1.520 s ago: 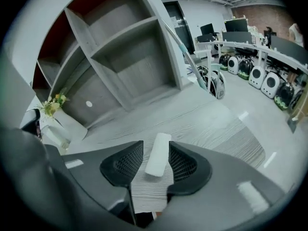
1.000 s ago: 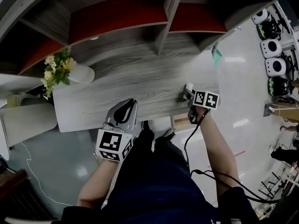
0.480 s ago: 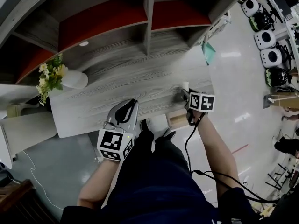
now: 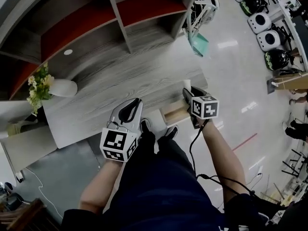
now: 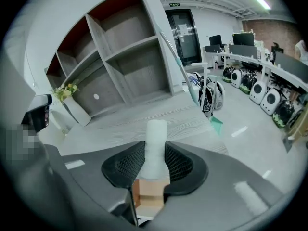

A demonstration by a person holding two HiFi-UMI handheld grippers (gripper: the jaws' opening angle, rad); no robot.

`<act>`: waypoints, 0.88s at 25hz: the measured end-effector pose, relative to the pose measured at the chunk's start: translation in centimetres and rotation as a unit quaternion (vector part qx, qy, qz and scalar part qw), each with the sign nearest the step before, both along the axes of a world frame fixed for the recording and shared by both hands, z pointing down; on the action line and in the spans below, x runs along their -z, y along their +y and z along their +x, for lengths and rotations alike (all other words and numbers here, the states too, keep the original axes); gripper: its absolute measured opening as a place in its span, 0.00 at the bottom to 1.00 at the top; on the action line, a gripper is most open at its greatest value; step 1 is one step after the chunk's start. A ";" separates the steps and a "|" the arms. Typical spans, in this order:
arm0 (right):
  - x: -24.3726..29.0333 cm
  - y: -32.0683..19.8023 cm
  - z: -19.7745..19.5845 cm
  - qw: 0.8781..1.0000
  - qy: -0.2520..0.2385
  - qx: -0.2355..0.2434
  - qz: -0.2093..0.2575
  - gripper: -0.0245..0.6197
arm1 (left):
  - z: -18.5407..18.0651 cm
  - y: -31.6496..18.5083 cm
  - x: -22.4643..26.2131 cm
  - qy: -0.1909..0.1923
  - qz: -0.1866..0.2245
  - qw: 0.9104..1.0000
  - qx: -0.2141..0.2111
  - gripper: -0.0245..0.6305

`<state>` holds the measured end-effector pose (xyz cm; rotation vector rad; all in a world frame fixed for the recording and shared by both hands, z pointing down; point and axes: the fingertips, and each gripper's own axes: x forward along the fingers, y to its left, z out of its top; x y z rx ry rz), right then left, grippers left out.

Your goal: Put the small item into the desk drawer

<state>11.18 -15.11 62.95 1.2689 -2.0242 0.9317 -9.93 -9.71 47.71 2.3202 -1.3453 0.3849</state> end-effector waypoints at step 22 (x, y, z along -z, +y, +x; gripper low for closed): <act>-3.7 11.8 -0.2 0.899 0.160 0.400 0.078 0.25 | 5.7 4.5 -3.8 -0.024 -0.042 0.999 -0.016 0.08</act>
